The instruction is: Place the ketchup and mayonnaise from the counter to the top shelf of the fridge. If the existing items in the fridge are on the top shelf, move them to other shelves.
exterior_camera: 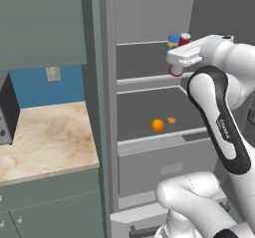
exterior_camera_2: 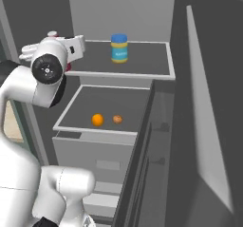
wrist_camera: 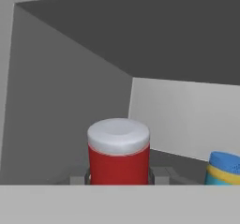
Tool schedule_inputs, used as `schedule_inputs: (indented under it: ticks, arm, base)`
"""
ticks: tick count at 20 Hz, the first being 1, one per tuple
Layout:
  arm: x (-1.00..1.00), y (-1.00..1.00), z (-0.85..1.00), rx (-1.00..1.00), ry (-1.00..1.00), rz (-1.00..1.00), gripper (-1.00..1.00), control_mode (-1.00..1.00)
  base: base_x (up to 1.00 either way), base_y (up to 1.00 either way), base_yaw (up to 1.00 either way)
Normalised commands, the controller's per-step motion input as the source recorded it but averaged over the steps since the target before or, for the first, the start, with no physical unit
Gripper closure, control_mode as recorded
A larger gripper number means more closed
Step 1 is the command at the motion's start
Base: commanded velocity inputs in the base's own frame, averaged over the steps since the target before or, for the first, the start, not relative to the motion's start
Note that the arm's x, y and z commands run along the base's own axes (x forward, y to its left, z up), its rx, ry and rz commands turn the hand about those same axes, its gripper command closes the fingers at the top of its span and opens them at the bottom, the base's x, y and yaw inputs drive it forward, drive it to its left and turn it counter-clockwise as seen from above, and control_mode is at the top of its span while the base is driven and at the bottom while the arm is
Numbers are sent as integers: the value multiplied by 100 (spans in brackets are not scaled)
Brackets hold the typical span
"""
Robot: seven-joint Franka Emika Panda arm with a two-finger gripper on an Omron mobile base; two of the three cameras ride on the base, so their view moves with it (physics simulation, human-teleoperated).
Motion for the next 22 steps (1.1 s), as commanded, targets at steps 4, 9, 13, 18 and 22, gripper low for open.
schedule_inputs:
  ticks: [4, 9, 13, 18, 22]
  arm:
    - [14, 10, -2, 0, 10, -1, 100, -100]
    - [24, 17, 0, 0, 6, -2, 100, -100]
    - [22, 6, -12, 0, 9, -3, 100, -100]
    - [39, 0, -12, 0, 5, -2, 100, -100]
    - [54, 0, -6, 1, 1, -3, 100, -100]
  base:
    - [0, 0, 0]
    - [0, 0, 0]
    - [0, 0, 0]
    - [0, 0, 0]
    - [0, 0, 0]
